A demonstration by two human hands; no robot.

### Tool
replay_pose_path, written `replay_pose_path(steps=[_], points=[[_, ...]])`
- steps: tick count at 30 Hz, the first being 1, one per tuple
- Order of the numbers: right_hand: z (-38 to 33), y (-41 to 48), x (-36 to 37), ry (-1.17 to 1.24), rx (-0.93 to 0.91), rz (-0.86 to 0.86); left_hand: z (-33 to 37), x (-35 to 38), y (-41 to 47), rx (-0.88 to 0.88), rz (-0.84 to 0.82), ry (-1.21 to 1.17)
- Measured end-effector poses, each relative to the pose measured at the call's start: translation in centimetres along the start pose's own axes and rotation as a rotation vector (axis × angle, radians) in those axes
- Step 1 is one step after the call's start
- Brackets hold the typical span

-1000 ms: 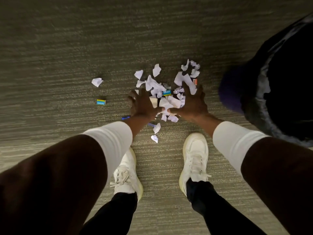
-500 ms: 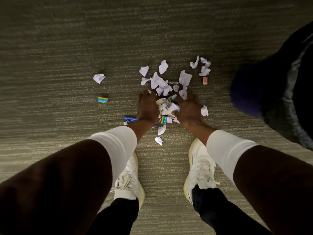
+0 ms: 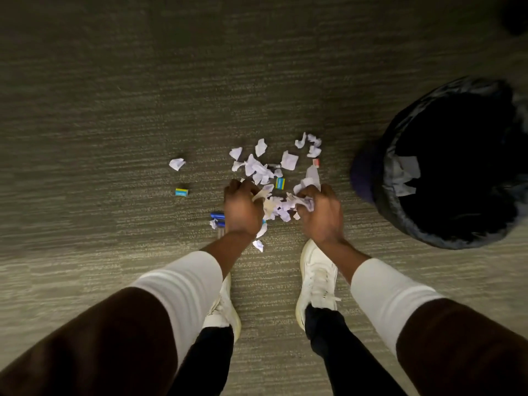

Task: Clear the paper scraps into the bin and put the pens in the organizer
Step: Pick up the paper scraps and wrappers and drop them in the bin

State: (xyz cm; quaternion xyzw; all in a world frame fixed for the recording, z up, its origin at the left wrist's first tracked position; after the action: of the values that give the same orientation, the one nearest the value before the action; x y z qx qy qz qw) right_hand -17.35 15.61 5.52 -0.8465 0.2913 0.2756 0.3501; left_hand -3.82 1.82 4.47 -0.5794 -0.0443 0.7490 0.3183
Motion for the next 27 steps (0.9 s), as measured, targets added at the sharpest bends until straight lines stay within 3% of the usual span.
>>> replay_pose_path(steps=[8,16,22,27], points=[[-1.4,-5.7,-9.4,0.105,0.004,0.089,9.4,-5.2,-4.4,0.013,-0.031,-0.051],[-0.2,-7.4,-18.4,0.216,0.003,0.395,19.0,-7.4,-7.4,0.03,0.035,-0.333],[2.0,-6.1,-22.7,0.432,0.127,0.631,25.2,-6.5,-8.6,0.093,-0.056,-0.376],[4.2,-4.5,-24.4,0.384,0.208,0.612,29.7,-4.6,-8.7,0.209,-0.163,-0.315]])
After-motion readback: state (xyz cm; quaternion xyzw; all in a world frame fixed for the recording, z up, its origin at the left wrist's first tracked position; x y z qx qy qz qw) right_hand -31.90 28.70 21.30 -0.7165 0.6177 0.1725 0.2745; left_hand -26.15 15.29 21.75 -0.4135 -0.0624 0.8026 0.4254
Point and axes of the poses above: each hand's wrist, its own y-axis towards the middle knuckle, its own x-axis out of the palm, z = x × y, the point moved 4 cm from there along y, towards the middle knuckle, and after that the axes turned 12 degrees about y, right-handed, at the moved point
